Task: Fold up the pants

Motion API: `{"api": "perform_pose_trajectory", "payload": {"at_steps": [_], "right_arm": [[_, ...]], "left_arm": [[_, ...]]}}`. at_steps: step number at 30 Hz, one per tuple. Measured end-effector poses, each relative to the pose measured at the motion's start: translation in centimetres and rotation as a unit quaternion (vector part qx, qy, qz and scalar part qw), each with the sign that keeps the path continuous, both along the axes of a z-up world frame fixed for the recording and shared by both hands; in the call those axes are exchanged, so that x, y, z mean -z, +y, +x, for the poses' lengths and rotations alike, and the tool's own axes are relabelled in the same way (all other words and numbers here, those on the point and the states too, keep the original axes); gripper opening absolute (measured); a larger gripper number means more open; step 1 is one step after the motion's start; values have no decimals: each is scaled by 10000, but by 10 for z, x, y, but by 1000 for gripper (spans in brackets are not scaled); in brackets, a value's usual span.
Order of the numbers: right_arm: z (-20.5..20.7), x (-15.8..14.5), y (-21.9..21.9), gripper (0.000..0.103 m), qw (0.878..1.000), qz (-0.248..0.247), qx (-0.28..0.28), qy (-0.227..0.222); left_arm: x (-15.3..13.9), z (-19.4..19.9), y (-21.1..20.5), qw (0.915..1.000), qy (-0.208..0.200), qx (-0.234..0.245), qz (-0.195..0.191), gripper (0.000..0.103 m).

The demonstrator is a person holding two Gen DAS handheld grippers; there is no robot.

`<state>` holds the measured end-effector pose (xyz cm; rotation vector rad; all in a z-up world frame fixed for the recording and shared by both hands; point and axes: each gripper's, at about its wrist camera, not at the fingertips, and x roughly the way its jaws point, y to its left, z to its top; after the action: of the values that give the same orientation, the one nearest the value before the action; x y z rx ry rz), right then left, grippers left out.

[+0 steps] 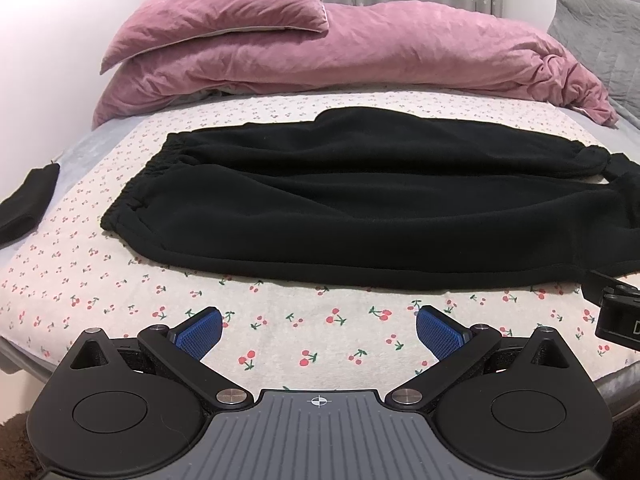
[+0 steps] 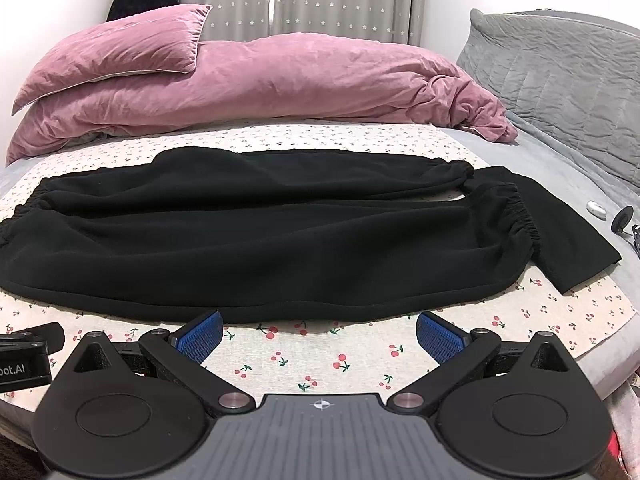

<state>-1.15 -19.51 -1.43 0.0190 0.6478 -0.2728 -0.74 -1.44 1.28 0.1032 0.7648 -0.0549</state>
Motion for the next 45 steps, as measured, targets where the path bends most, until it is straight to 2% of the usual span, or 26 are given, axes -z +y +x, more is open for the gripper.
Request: {"api": "perform_pose_trajectory", "payload": {"at_steps": [45], "right_arm": [[-1, 5, 3, 103, 9999, -112, -37, 87]], "left_arm": [[5, -5, 0, 10000, -62, 5, 45, 103]]}}
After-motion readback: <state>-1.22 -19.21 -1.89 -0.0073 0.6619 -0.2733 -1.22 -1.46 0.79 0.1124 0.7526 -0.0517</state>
